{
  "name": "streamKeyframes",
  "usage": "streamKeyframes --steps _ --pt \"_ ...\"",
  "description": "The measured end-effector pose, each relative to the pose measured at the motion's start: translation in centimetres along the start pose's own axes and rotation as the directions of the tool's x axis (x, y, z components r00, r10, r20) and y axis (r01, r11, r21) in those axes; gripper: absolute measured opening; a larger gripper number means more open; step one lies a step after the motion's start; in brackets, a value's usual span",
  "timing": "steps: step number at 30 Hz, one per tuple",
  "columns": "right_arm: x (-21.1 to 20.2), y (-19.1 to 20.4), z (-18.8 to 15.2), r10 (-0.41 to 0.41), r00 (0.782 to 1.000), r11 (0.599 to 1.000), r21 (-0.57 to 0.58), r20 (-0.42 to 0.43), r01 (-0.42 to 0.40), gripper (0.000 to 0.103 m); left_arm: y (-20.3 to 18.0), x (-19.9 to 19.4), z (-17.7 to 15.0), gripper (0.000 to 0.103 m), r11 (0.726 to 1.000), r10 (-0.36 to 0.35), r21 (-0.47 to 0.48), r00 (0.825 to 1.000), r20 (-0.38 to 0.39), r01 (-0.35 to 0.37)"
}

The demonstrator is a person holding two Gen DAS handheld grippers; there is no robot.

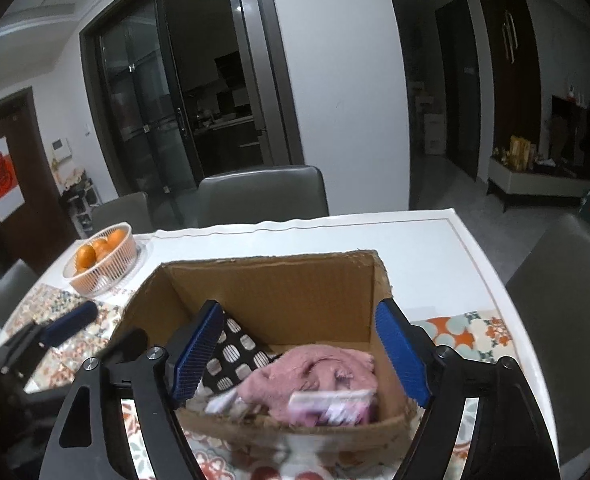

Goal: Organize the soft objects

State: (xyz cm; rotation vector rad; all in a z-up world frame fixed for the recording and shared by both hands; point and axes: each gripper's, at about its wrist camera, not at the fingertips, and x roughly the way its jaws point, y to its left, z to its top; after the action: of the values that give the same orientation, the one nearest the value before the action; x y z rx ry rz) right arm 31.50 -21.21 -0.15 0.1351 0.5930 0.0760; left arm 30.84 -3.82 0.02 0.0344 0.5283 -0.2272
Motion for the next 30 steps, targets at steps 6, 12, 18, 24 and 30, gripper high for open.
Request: streamKeyframes --steps 6,12,18,24,30 --pt "-3.2 1.2 -0.9 -0.021 0.999 0.999 -0.028 0.027 0.022 0.08 0.3 -2.9 -0.1 0.075 0.999 0.034 -0.001 0.999 0.039 -0.034" --pt "-7.0 1.7 -1.7 -0.047 0.997 0.998 -0.032 0.06 0.049 0.08 -0.1 -6.7 -0.5 0.079 0.997 0.072 0.008 0.993 0.091 -0.073" --pt "-11.0 2.3 -3.1 -0.073 0.993 0.996 -0.048 0.091 0.078 0.08 -0.5 -10.3 -1.6 0.082 0.995 0.093 0.016 0.987 0.131 -0.096" --pt "-14.5 2.6 -4.6 -0.078 0.991 0.996 -0.045 0.109 0.083 0.08 -1.1 -13.8 -2.9 0.088 0.992 0.117 0.026 0.98 0.16 -0.123" --pt "-17.8 3.1 -6.2 -0.092 0.987 0.994 -0.046 0.134 0.099 0.087 -1.2 -16.5 -4.5 0.091 0.99 0.133 0.017 0.977 0.168 -0.138"
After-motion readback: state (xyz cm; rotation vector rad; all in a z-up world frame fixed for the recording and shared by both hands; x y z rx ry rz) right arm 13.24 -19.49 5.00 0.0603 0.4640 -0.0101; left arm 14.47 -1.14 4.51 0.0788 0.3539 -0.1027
